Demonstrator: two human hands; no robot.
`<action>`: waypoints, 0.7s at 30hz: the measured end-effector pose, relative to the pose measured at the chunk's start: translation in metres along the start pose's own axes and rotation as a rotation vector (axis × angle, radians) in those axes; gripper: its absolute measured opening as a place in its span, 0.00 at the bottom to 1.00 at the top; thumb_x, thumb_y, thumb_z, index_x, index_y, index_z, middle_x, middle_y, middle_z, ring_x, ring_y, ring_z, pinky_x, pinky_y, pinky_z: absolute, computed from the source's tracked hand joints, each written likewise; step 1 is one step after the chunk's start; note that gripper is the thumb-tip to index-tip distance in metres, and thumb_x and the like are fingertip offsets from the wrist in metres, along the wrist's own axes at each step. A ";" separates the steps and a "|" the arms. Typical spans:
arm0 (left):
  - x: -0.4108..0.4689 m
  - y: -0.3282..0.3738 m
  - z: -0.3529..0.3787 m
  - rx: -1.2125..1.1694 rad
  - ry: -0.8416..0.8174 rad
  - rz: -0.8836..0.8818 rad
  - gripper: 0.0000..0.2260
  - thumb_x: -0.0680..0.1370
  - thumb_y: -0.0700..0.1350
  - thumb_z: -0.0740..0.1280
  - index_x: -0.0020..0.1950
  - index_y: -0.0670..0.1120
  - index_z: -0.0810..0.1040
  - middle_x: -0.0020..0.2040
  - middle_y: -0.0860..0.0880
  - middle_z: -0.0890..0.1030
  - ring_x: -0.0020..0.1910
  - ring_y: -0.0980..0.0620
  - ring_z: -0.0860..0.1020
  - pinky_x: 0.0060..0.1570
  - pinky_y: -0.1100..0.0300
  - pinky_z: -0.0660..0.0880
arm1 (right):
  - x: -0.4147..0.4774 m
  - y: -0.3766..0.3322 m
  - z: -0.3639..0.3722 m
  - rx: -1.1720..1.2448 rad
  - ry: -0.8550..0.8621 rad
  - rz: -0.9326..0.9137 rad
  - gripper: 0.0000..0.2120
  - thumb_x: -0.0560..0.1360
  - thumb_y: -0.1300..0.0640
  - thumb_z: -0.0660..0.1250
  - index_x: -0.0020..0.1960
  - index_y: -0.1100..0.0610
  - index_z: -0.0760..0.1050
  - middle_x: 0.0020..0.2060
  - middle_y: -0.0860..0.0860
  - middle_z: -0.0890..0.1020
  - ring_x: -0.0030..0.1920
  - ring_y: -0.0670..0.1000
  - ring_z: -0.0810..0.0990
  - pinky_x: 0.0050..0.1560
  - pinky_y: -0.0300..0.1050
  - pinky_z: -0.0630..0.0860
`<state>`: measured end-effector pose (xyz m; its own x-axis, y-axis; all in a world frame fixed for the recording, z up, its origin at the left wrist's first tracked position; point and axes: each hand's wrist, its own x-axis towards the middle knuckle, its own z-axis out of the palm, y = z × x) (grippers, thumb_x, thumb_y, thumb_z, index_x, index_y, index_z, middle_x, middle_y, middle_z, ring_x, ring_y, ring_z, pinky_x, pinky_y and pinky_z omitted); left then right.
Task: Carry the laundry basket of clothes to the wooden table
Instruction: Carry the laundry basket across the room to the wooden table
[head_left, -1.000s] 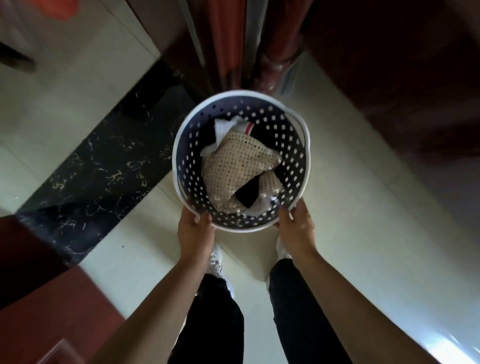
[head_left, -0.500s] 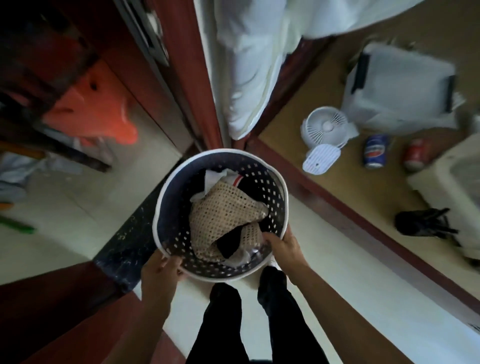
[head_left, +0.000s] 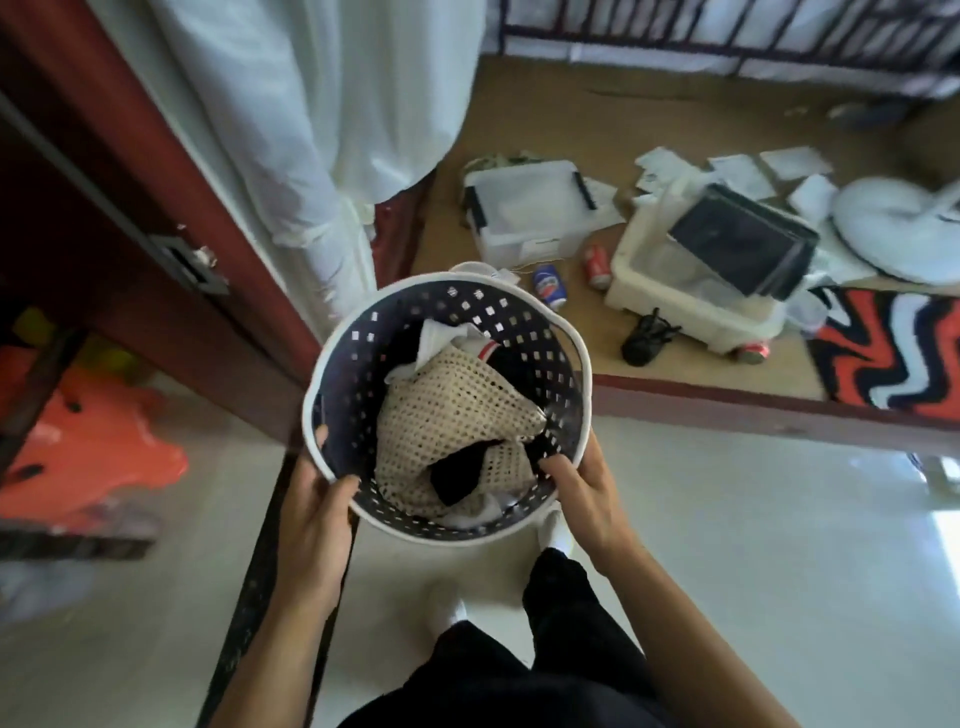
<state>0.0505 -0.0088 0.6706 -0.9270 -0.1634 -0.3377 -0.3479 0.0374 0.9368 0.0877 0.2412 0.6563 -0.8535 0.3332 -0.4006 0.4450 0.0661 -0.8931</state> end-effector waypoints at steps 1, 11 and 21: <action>-0.002 0.004 0.009 0.003 -0.050 0.005 0.24 0.79 0.35 0.62 0.71 0.55 0.73 0.68 0.48 0.79 0.67 0.48 0.77 0.60 0.53 0.74 | -0.013 0.003 -0.013 0.031 0.049 0.004 0.25 0.72 0.51 0.64 0.69 0.50 0.76 0.51 0.39 0.86 0.57 0.51 0.83 0.58 0.54 0.80; -0.093 0.037 0.180 0.165 -0.520 0.122 0.13 0.73 0.41 0.68 0.55 0.53 0.79 0.39 0.54 0.77 0.44 0.50 0.76 0.51 0.50 0.74 | -0.126 0.046 -0.186 0.353 0.562 -0.013 0.24 0.72 0.54 0.62 0.67 0.45 0.78 0.55 0.41 0.87 0.59 0.47 0.84 0.59 0.52 0.80; -0.258 0.002 0.391 0.316 -0.844 0.213 0.08 0.76 0.39 0.68 0.51 0.52 0.77 0.45 0.47 0.78 0.44 0.50 0.76 0.47 0.60 0.75 | -0.231 0.134 -0.393 0.505 0.857 0.033 0.21 0.71 0.55 0.61 0.63 0.45 0.77 0.44 0.33 0.85 0.44 0.36 0.81 0.60 0.58 0.80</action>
<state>0.2336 0.4191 0.7238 -0.7275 0.6457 -0.2322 -0.0653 0.2717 0.9602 0.4508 0.5430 0.7095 -0.2696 0.9078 -0.3214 0.1277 -0.2971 -0.9463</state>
